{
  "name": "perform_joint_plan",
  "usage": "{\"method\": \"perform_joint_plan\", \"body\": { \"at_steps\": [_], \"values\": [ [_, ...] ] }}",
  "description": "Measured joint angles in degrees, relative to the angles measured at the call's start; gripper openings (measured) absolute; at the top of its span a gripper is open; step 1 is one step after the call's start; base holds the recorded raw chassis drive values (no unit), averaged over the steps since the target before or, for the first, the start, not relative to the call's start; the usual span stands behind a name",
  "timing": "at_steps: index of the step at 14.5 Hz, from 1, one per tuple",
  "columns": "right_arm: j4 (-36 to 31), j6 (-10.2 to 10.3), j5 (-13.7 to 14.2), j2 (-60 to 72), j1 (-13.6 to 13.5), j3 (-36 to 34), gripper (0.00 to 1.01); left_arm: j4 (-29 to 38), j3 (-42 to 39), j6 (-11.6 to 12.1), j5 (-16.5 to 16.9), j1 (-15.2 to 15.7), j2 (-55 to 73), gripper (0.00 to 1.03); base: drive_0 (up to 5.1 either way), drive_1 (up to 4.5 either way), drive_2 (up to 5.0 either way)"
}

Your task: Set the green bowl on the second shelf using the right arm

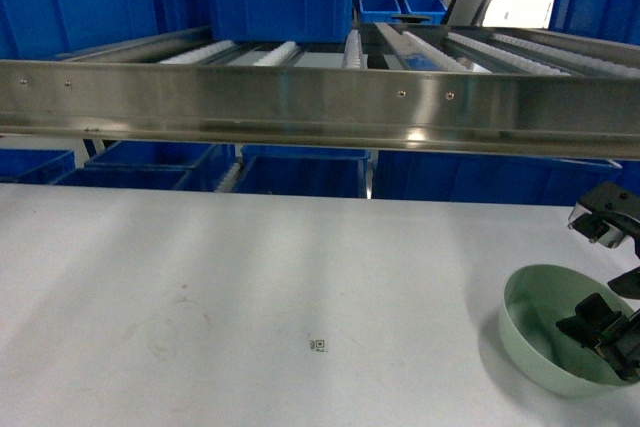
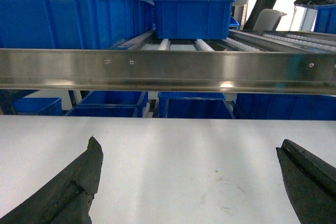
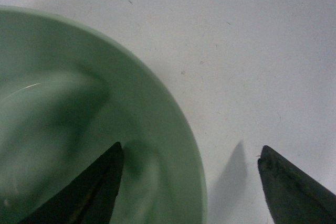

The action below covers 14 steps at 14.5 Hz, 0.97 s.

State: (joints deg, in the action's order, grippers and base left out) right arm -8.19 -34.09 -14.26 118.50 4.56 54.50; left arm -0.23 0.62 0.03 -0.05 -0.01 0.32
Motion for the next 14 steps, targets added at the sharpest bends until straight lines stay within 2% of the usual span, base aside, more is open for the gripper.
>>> {"method": "perform_joint_plan", "body": {
  "at_steps": [4,6,8,10,13,14],
  "values": [
    [0.0,0.3,0.2,0.4,-0.1,0.3,0.38,0.0,0.0,0.0,0.0,0.0,0.0,0.98,0.0,0.0,0.0],
    [-0.3,0.5,0.5,0.4,-0.5,0.2,0.18,0.0,0.0,0.0,0.0,0.0,0.0,0.98,0.0,0.0,0.0],
    [-0.7,1.6,-0.7,-1.1,-0.5,-0.2,0.02,0.0,0.0,0.0,0.0,0.0,0.0,0.98,0.0,0.0,0.0],
    [-2.3,2.2,0.1,-2.3,-0.9,-1.3,0.02,0.0,0.0,0.0,0.0,0.0,0.0,0.98,0.0,0.0,0.0],
    [-6.0,4.8,0.7,-5.9,-1.5,-5.5,0.02,0.0,0.0,0.0,0.0,0.0,0.0,0.98,0.0,0.0,0.0],
    [-8.7,6.6,0.5,-8.9,-1.7,-7.9,0.02,0.0,0.0,0.0,0.0,0.0,0.0,0.98,0.0,0.0,0.0]
  ]
}}
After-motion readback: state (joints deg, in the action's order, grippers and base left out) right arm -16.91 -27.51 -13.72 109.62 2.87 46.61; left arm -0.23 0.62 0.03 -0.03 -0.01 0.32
